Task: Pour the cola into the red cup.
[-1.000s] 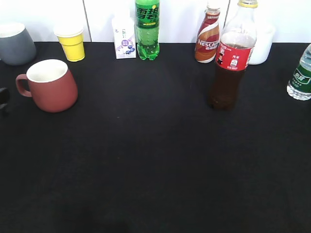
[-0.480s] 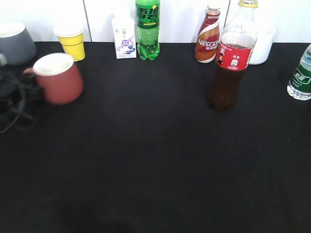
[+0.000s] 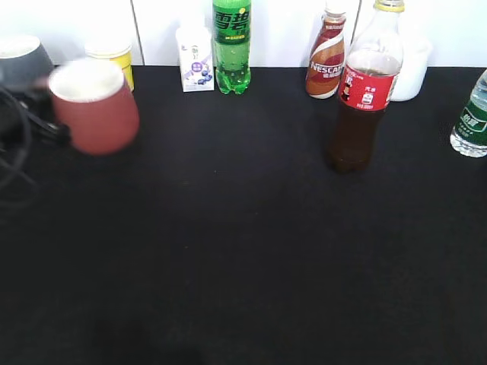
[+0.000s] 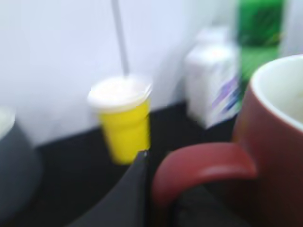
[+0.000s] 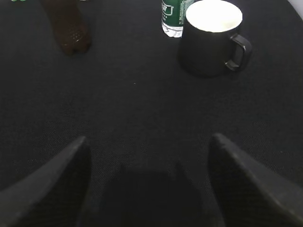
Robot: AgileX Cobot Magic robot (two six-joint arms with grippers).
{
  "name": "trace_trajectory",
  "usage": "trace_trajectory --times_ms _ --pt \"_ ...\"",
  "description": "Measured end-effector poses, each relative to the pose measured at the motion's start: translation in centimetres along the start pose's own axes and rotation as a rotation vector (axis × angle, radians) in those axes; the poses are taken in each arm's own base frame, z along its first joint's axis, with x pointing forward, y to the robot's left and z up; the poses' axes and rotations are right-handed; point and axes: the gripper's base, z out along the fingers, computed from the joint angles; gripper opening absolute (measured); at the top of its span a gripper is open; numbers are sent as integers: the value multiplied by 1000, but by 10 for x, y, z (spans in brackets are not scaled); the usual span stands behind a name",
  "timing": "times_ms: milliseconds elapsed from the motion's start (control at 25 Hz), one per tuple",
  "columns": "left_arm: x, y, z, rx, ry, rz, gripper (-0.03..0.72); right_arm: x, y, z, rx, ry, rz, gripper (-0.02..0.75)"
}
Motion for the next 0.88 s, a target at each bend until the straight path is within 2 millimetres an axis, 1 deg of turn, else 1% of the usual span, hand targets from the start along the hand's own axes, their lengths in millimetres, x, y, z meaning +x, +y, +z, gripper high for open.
trace_trajectory --times_ms 80,160,200,320,360,400,440,520,560,600,640,680,720,760,800,840,880 --pt "-24 -12 -18 70 -54 4 55 0 0 0 0 0 0 584" --pt "-39 -24 -30 174 -83 14 55 0 0 0 0 0 0 584" --pt "-44 -28 -32 216 -93 17 55 0 0 0 0 0 0 584" --pt "-47 -37 -33 276 -95 27 55 0 0 0 -1 0 1 584" --pt "-47 -46 -32 305 -86 31 55 -3 0 -1 -3 -17 1 584" --pt "-46 -53 -31 326 -71 33 55 -15 1 -1 -7 -80 -2 584" --pt "-45 -57 -30 333 -62 32 55 -37 3 2 -14 -205 -16 584" --pt "-45 -57 -29 320 -52 23 55 -81 6 26 -28 -401 -19 584" --pt "-45 -56 -29 315 -50 20 55 -98 7 44 -32 -454 -9 584" --pt "-45 -56 -29 314 -51 20 55 -111 7 60 -28 -503 -14 584" --pt "-45 -56 -29 313 -51 18 55 -119 8 77 -28 -514 -35 584" --pt "-45 -56 -29 313 -50 17 55 -122 11 96 -44 -499 -56 584" --pt "-45 -56 -29 313 -50 16 55 -120 18 113 -81 -510 -108 584" --pt "-45 -56 -29 313 -50 16 55 -105 26 135 -133 -492 -142 584" --pt "-45 -56 -29 313 -49 16 55 -86 35 156 -183 -447 -163 584" --pt "-44 -56 -29 312 -48 16 55 -65 41 173 -219 -379 -179 584" --pt "-44 -56 -29 309 -43 16 55 -52 45 186 -239 -326 -178 584"
